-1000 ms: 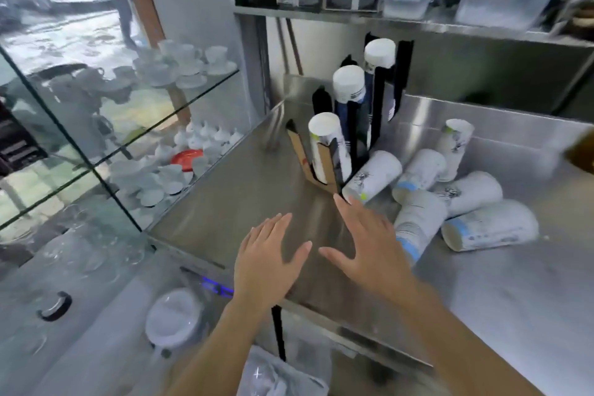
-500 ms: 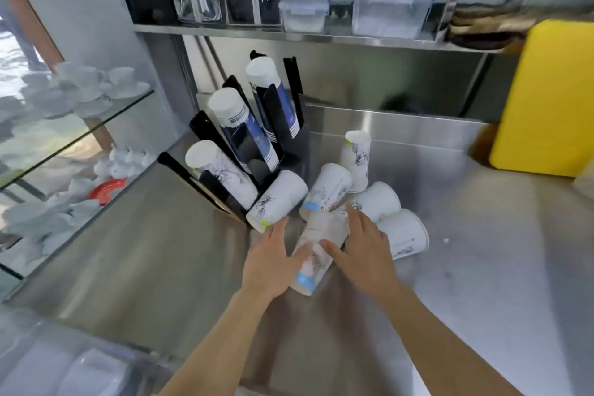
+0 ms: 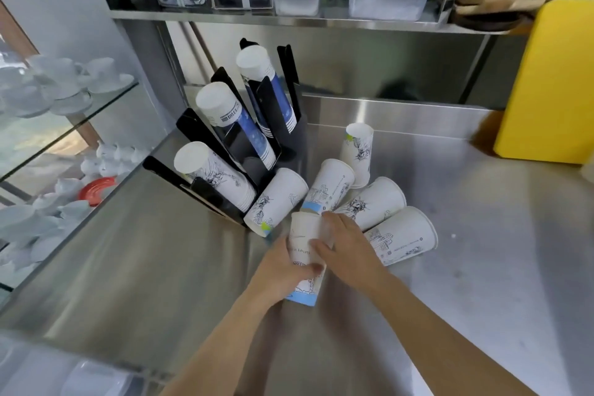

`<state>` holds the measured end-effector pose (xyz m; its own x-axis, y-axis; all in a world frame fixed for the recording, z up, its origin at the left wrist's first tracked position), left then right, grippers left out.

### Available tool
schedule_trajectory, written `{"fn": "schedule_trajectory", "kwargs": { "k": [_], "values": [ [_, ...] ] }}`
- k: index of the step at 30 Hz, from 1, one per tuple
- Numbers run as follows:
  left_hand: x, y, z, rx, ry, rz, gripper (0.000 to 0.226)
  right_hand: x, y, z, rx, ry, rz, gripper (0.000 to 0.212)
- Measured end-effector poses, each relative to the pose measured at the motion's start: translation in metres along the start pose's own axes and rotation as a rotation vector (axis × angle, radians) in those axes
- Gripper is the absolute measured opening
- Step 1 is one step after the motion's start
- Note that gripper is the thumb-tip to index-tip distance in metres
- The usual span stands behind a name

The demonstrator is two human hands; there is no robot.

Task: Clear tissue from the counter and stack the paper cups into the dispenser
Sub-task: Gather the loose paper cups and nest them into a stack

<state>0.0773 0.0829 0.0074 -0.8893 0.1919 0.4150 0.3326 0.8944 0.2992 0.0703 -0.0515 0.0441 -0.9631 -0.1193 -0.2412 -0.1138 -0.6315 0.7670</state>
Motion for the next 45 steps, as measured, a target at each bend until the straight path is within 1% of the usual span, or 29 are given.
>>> {"fn": "schedule_trajectory", "kwargs": {
  "k": [3,7,9,12,16,19,21,22,23,25,26,28,29,31,34,36,38,40,42,43,45],
  "values": [
    [0.003,0.019,0.001,-0.009,-0.057,-0.100,0.069,-0.002,0.001,0.018,-0.056,0.088,-0.114,0.042],
    [0.005,0.032,0.011,0.142,-0.184,-0.184,0.067,0.002,-0.003,0.038,0.020,0.270,-0.222,0.032],
    [0.002,0.035,0.022,0.123,-0.213,-0.229,0.070,0.006,-0.007,0.040,0.078,0.312,-0.235,0.029],
    [-0.003,0.033,0.030,0.048,-0.244,-0.242,0.072,0.009,-0.009,0.038,0.165,0.314,-0.223,0.031],
    [-0.006,0.029,0.029,0.047,-0.275,-0.253,0.075,0.006,-0.011,0.036,0.218,0.337,-0.162,0.035],
    [-0.004,0.034,0.024,-0.012,-0.296,-0.254,0.090,0.008,-0.009,0.036,0.236,0.333,-0.100,0.045],
    [0.003,0.041,0.023,0.008,-0.310,-0.307,0.098,0.012,-0.004,0.038,0.213,0.337,-0.110,0.050],
    [0.011,0.047,0.022,0.055,-0.337,-0.369,0.094,0.013,0.000,0.038,0.182,0.326,-0.129,0.052],
    [0.021,0.051,0.019,0.107,-0.391,-0.448,0.084,0.014,0.006,0.038,0.150,0.305,-0.156,0.053],
    [0.044,0.053,0.004,0.173,-0.549,-0.560,0.066,0.017,0.018,0.033,0.116,0.248,-0.224,0.053],
    [0.052,0.049,-0.007,0.173,-0.633,-0.573,0.061,0.018,0.024,0.030,0.109,0.210,-0.254,0.053],
    [0.059,0.033,-0.034,0.118,-0.765,-0.537,0.054,0.022,0.036,0.020,0.115,0.129,-0.326,0.051],
    [0.059,0.022,-0.048,0.075,-0.803,-0.504,0.051,0.024,0.042,0.013,0.123,0.084,-0.380,0.048],
    [0.053,-0.004,-0.073,-0.010,-0.810,-0.426,0.047,0.027,0.055,-0.004,0.111,-0.051,-0.479,0.047],
    [0.029,-0.045,-0.093,-0.241,-0.725,-0.307,0.044,0.030,0.071,-0.039,0.106,-0.318,-0.541,0.057],
    [0.010,-0.073,-0.092,-0.452,-0.631,-0.196,0.053,0.038,0.081,-0.065,0.039,-0.526,-0.576,0.068],
    [-0.006,-0.096,-0.085,-0.664,-0.544,-0.118,0.063,0.050,0.085,-0.089,-0.144,-0.724,-0.610,0.079],
    [-0.018,-0.112,-0.080,-0.769,-0.465,-0.084,0.065,0.058,0.081,-0.108,-0.438,-0.846,-0.620,0.086],
    [-0.026,-0.120,-0.076,-0.779,-0.376,-0.066,0.058,0.064,0.069,-0.122,-0.752,-0.946,-0.577,0.085],
    [-0.029,-0.122,-0.074,-0.768,-0.328,-0.064,0.053,0.066,0.063,-0.126,-0.881,-1.002,-0.521,0.080],
    [-0.032,-0.125,-0.070,-0.734,-0.251,-0.059,0.049,0.067,0.056,-0.129,-0.997,-1.036,-0.413,0.059]
  ]
}}
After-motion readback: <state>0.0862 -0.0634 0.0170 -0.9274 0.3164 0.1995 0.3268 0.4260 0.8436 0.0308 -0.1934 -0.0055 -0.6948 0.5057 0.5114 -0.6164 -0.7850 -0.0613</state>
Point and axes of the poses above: each hand's wrist, its own x-axis away from the middle knuckle, its own y-axis out of the back of the hand, z = x × y, the point moved 4 cm from there along -x, towards the middle knuckle, and after that the axes turned 6 degrees about y, right-handed, at the moved point
